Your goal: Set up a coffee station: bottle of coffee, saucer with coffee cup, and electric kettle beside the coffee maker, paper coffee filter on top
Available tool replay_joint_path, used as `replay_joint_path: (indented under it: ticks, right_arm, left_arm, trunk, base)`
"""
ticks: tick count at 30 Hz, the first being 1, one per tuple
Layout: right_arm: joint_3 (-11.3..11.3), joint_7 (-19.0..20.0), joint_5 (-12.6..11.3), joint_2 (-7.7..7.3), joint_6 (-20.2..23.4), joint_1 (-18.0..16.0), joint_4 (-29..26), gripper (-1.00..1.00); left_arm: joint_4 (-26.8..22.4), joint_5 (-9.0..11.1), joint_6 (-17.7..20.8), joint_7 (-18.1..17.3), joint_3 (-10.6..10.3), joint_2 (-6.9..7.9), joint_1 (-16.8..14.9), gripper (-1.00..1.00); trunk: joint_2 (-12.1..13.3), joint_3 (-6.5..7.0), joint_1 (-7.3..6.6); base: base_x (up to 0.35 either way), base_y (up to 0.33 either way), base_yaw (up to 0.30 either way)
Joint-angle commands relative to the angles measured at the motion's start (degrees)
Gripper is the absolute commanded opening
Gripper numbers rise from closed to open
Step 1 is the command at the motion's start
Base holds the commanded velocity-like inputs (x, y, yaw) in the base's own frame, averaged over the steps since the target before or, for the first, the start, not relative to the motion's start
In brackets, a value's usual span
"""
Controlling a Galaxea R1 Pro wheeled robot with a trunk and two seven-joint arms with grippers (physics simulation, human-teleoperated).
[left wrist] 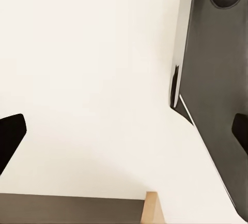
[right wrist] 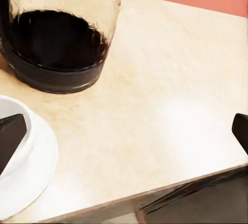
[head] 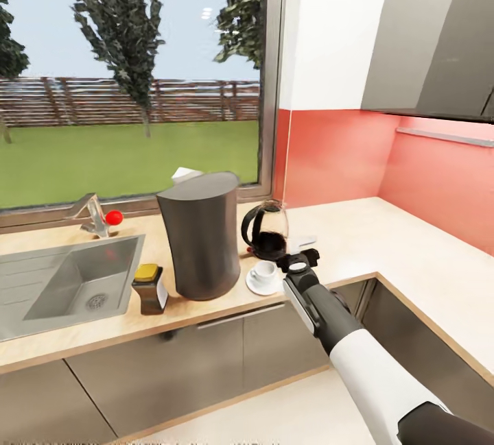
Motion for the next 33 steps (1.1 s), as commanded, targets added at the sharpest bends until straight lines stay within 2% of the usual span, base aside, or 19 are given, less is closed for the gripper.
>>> replay_joint_path:
  ticks: [1,12,13,14,16,18,19,21,22,25,28,33]
  right_arm:
    - [0.2,-0.4,-0.2,-0.05,0.3,-0.1,0.0,1.00]
    - [0.2,-0.4,-0.3,-0.43,-0.5,0.0,1.8,1.00]
    - [0.2,-0.4,-0.3,-0.48,-2.7,0.0,2.9,1.00]
    - [0.2,-0.4,-0.3,-0.52,-7.2,0.1,4.6,1.00]
    - [0.2,-0.4,-0.3,-0.55,-19.3,0.1,9.7,1.00]
    - [0.1,-0.5,-0.3,-0.56,-27.6,0.1,14.6,1.00]
    - [0.2,-0.5,-0.4,-0.45,-35.9,0.1,21.4,1.00]
    - [0.2,-0.5,-0.5,-0.35,-39.4,0.1,24.1,1.00]
    - [0.2,-0.4,-1.4,-0.09,-43.9,0.1,29.0,1.00]
    - [0.3,-0.3,-4.4,0.37,-45.7,0.3,33.5,1.00]
    - [0.3,-0.2,-6.5,1.06,-46.1,0.6,35.7,1.00]
    - [0.3,-0.1,-7.6,2.89,-46.3,2.9,39.4,1.00]
  left_arm:
    - [-0.1,-0.5,-0.1,0.1,0.5,0.00,0.0,1.00]
    - [-0.3,-0.5,-0.2,0.2,0.3,-0.05,0.0,1.00]
    - [-0.3,-0.5,-0.3,0.2,0.3,-0.05,0.0,1.00]
    - [-0.3,-0.5,-0.3,0.2,0.3,-0.05,0.0,1.00]
    - [-0.3,-0.5,-0.3,0.2,0.2,-0.05,0.0,1.00]
    - [-0.3,-0.5,-0.4,0.2,0.1,-0.03,0.0,1.00]
    - [-0.4,-0.5,-0.4,0.1,0.1,0.06,0.0,1.00]
    - [-0.4,-0.5,-0.4,0.1,0.1,0.10,0.0,1.00]
    - [-0.4,-0.5,-0.4,0.1,0.1,0.12,0.0,1.00]
    - [-0.4,-0.5,-0.5,0.1,0.1,0.08,0.0,1.00]
    - [-0.4,-0.5,-0.5,0.0,0.1,0.05,0.0,1.00]
    - [-0.4,-0.5,-0.5,-0.1,0.0,0.04,0.0,1.00]
  trunk:
    - [-0.1,-0.12,0.02]
    - [-0.1,-0.12,0.02]
    - [-0.1,-0.12,0.02]
    - [-0.1,-0.12,0.02]
    - [-0.1,-0.12,0.02]
    - [-0.1,-0.12,0.02]
    - [-0.1,-0.12,0.02]
    - [-0.1,-0.12,0.02]
    - [-0.1,-0.12,0.02]
    - [-0.1,-0.12,0.02]
    - [-0.1,-0.12,0.02]
    - [-0.1,-0.12,0.02]
  base:
    - [-0.155,-0.253,0.000]
    - [-0.193,-0.231,0.000]
    - [-0.233,-0.197,0.000]
    - [-0.234,-0.185,0.000]
    - [-0.204,-0.124,0.000]
    - [-0.108,-0.042,0.000]
    - [-0.012,-0.005,0.000]
    - [-0.006,-0.003,0.000]
    - [-0.001,0.000,0.000]
    - [0.000,0.000,0.000]
    - [0.000,0.000,0.000]
    - [0.000,0.000,0.000]
